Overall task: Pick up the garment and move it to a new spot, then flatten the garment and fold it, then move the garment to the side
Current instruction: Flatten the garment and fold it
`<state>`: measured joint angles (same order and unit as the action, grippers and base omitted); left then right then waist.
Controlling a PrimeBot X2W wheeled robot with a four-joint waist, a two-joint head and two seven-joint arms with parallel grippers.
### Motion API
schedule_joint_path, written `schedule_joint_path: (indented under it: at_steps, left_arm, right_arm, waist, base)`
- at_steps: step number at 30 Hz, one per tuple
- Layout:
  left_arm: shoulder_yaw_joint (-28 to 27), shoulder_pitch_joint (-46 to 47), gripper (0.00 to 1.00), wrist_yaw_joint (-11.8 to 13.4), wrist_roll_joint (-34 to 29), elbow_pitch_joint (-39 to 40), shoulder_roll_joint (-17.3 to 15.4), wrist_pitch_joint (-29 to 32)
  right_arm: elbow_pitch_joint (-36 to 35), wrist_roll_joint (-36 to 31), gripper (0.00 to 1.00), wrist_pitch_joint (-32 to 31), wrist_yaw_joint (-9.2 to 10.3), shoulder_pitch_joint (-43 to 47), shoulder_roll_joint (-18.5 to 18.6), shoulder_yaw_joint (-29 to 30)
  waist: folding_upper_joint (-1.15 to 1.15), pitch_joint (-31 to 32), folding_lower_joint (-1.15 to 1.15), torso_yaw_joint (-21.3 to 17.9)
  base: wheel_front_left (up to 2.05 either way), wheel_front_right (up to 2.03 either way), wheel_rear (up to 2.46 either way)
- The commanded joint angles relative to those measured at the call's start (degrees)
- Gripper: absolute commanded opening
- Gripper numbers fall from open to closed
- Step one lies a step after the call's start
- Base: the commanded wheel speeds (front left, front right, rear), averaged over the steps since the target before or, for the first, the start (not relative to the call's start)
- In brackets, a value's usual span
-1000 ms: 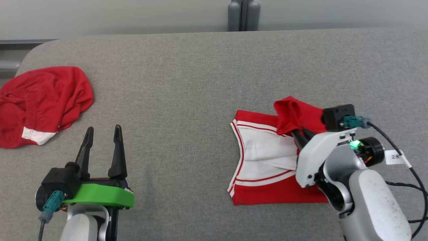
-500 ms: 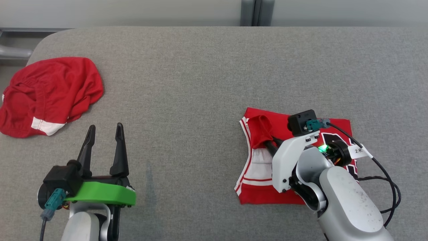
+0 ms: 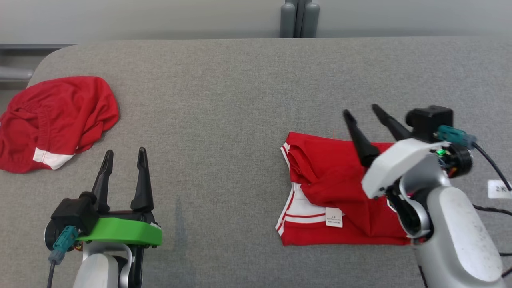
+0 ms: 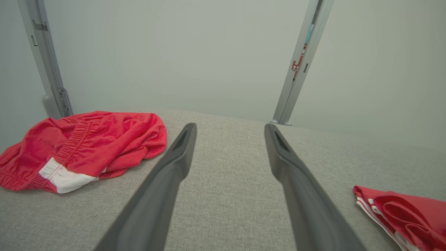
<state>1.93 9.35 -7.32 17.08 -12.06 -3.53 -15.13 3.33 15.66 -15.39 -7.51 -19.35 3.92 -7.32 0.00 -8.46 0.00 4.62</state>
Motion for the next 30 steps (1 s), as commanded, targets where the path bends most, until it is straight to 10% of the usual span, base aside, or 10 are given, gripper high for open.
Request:
schedule_joint_path:
  at_steps: [1, 7, 9, 10, 22, 30]
  left_arm:
    - [-0.3, -0.3, 1.0, -0.2, -0.2, 0.2, 0.0, 0.0]
    - [-0.8, -0.1, 1.0, -0.2, -0.2, 0.6, -0.2, 0.0]
    - [-0.9, 0.2, 1.0, -0.2, -0.2, 0.5, -0.3, 0.0]
    - [-0.9, 0.4, 1.0, -0.2, -0.3, 0.5, -0.4, 0.0]
    - [-0.6, 0.9, 1.0, -0.2, -0.8, -0.1, -0.9, 0.0]
    - [-0.3, -0.5, 1.0, -0.2, -0.7, -0.4, -1.1, 0.0]
  right_arm:
    - [-0.8, -1.9, 1.0, 1.2, 0.05, 2.1, 0.3, 2.2]
    - [1.8, -11.2, 1.0, 3.2, 0.04, 8.2, 0.8, 10.7]
    - [3.7, -12.6, 0.12, 4.5, 0.04, 8.9, 0.9, 10.5]
    - [5.0, -13.1, 0.0, 5.6, 0.04, 9.0, 1.0, 10.1]
    - [18.3, -7.1, 0.0, 4.0, 0.07, 6.4, 3.1, -10.4]
    - [10.1, 7.6, 0.0, 1.9, 0.06, 6.3, 4.7, -33.7]
  waist:
    - [0.0, 0.1, 0.0, -0.2]
    - [0.0, -0.3, 0.0, -1.3]
    - [0.0, -0.4, 0.0, -1.6]
    - [0.0, -0.5, 0.0, -1.9]
    - [0.0, -0.1, 0.0, -2.4]
    - [0.0, 1.0, 0.0, -2.0]
  base:
    - [0.0, 0.0, 0.0]
    - [0.0, 0.0, 0.0]
    - [0.0, 0.0, 0.0]
    - [0.0, 0.0, 0.0]
    - [0.0, 0.0, 0.0]
    - [0.0, 0.0, 0.0]
